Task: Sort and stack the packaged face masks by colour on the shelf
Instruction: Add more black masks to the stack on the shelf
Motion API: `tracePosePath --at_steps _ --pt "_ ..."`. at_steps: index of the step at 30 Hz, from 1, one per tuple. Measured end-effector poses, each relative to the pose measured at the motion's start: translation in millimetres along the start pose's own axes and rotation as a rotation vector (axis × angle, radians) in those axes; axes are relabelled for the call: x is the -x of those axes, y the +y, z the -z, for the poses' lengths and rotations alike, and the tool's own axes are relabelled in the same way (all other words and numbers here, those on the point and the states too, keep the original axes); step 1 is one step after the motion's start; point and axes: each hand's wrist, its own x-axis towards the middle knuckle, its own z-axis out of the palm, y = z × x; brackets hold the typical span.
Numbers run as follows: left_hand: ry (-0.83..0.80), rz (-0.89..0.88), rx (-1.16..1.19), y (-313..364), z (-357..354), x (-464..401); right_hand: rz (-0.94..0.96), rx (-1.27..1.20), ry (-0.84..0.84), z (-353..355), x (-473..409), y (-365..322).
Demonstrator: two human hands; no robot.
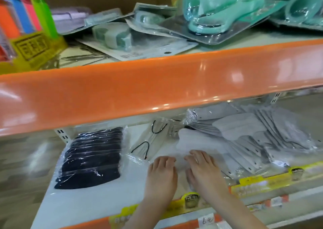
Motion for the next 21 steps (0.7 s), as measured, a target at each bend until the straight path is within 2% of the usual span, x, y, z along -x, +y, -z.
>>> tracePosePath --at_steps 4,7,12,16,21 --pt "-0.066 -0.027 0.014 31.6 -18.0 -8.1 -0.035 0.034 -0.041 5.1 6.6 33.9" --pt "-0.133 -0.009 -0.015 46.4 -27.1 -14.8 -0.058 0.04 -0.098 9.1 6.4 52.3" --pt "-0.178 0.048 -0.075 61.0 -37.4 -26.0 -0.07 0.052 -0.102 8.5 2.9 72.7" --pt "-0.143 0.083 -0.083 65.6 -44.1 -25.7 -0.064 0.023 -0.079 6.4 1.5 83.5" --pt "-0.072 0.071 -0.111 66.4 -46.4 -23.2 -0.051 -0.005 0.043 2.3 -4.1 91.7"
